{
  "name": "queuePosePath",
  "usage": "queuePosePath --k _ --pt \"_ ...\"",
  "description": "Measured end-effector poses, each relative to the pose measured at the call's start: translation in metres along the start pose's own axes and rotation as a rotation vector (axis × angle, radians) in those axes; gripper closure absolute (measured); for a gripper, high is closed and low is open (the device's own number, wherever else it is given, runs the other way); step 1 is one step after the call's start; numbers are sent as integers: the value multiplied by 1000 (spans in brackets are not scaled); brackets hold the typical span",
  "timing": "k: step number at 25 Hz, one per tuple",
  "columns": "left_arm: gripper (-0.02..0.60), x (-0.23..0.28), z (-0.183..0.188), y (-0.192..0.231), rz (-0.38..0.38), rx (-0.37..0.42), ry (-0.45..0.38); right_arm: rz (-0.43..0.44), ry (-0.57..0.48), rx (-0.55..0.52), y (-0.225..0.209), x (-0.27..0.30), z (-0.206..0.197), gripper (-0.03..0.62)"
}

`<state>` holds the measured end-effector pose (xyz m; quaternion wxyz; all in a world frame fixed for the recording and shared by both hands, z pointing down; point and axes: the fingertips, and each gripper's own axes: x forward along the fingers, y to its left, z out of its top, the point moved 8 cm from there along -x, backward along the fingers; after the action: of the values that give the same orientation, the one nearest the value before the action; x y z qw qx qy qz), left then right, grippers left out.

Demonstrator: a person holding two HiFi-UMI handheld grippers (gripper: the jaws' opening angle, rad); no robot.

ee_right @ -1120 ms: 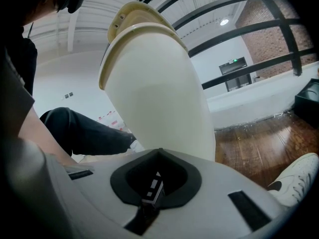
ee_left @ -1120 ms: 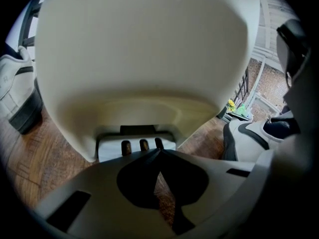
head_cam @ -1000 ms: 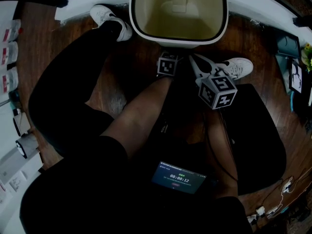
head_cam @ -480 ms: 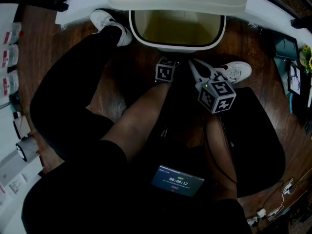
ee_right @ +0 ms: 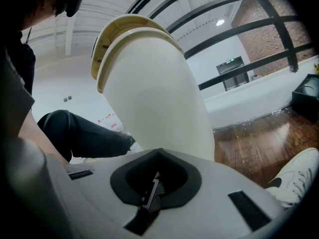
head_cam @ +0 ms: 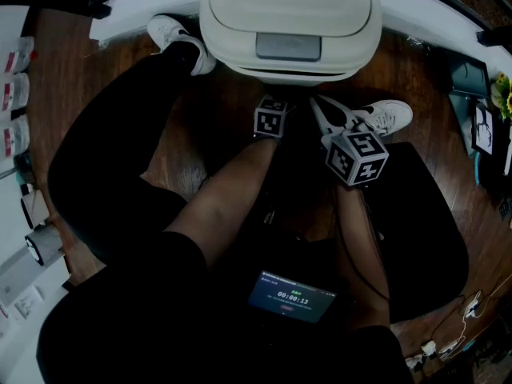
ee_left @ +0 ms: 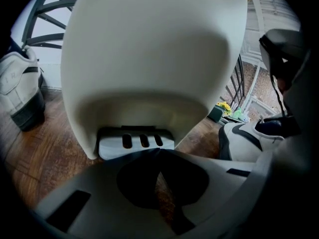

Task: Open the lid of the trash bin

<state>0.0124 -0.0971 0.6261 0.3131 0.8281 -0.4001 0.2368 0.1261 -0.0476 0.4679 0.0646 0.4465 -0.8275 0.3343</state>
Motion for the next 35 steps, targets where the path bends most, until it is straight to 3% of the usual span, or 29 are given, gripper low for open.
queuePosePath --k 4,7,11,16,20,25,30,35 --pt "548 -1 -2 -4 -5 17 -11 2 4 -6 -1 -1 -3 571" --pt "548 -3 1 -7 -15 104 9 4 0 -12 1 -1 -1 571" --pt "548 -15 7 -15 -99 183 13 21 -8 -47 6 -4 7 571" --pt "548 -58 25 -39 -179 216 -44 19 -42 -51 12 -20 17 571" --pt "546 -112 45 -70 -281 286 -118 36 -62 -99 28 -39 27 571" --pt "546 -194 101 -88 -338 297 -278 97 -129 -184 65 -71 54 571" --pt "546 -287 151 -102 -459 310 -373 205 -248 -278 123 -110 100 571" --pt "546 -375 184 -114 -491 414 -474 280 -310 -397 184 -137 141 571"
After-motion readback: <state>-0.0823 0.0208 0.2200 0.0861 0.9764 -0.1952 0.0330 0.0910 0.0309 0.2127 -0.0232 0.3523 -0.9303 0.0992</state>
